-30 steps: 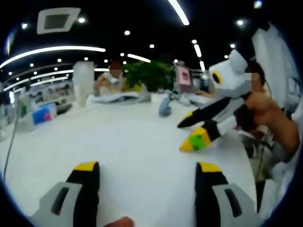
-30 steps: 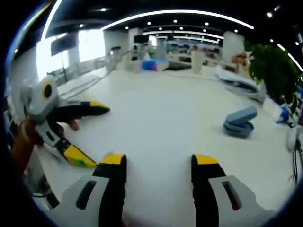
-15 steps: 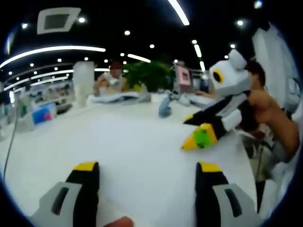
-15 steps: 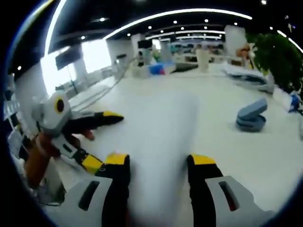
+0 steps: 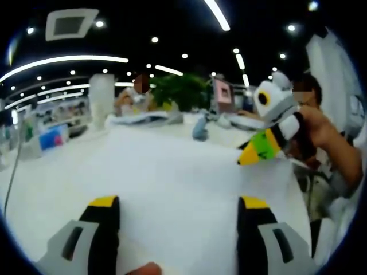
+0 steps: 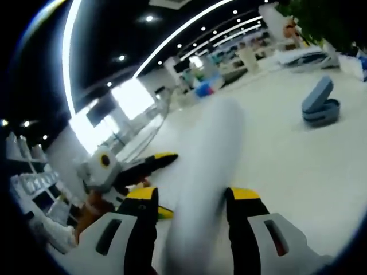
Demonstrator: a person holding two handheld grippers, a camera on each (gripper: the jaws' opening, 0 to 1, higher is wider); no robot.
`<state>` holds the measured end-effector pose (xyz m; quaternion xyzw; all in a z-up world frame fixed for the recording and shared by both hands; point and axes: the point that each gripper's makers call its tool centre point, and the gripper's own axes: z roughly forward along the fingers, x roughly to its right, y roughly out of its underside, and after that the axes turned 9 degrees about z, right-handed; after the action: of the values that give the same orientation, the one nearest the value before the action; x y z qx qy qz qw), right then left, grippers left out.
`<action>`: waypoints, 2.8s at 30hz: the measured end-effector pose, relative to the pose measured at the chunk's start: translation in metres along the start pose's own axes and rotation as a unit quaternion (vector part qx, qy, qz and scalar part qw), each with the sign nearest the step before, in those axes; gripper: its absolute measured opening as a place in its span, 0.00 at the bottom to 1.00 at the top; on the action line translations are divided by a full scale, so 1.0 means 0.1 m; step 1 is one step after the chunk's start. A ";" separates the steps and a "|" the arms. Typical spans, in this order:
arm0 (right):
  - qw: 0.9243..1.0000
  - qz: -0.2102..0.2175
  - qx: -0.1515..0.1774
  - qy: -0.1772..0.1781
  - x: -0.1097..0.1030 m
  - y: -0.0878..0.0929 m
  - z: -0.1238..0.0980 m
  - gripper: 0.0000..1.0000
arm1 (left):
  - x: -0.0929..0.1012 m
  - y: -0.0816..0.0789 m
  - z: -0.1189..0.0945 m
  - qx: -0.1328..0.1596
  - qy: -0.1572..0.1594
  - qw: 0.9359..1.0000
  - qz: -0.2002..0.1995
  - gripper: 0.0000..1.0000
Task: Pick up the paper insert the paper into the punch align the paper edges press the punch to punch holes
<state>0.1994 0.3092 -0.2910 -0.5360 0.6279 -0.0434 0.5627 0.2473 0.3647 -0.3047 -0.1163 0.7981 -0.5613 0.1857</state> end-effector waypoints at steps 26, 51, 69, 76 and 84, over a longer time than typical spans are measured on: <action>0.983 0.123 -0.029 -0.136 -0.33 0.17 -0.04 0.49 | 0.01 0.00 0.00 0.000 -0.002 1.000 0.000 0.83; 0.984 0.129 -0.023 -0.122 0.04 -0.16 -0.09 0.34 | 0.00 -0.01 -0.01 0.002 -0.002 1.000 0.001 0.83; 0.985 0.132 -0.032 -0.104 0.22 -0.10 -0.07 0.09 | -0.01 -0.01 0.00 0.002 -0.001 1.000 -0.001 0.83; 0.977 0.170 -0.040 -0.123 0.19 -0.09 -0.10 0.05 | -0.01 -0.01 0.00 0.002 -0.003 1.000 -0.001 0.83; 0.982 0.145 -0.040 -0.115 0.22 -0.07 -0.09 0.04 | 0.00 -0.02 0.00 0.003 -0.004 1.000 0.003 0.83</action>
<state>0.2013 0.2855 -0.2977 -0.4629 0.6313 0.1257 0.6095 0.2467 0.3642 -0.3027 -0.1154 0.7959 -0.5630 0.1905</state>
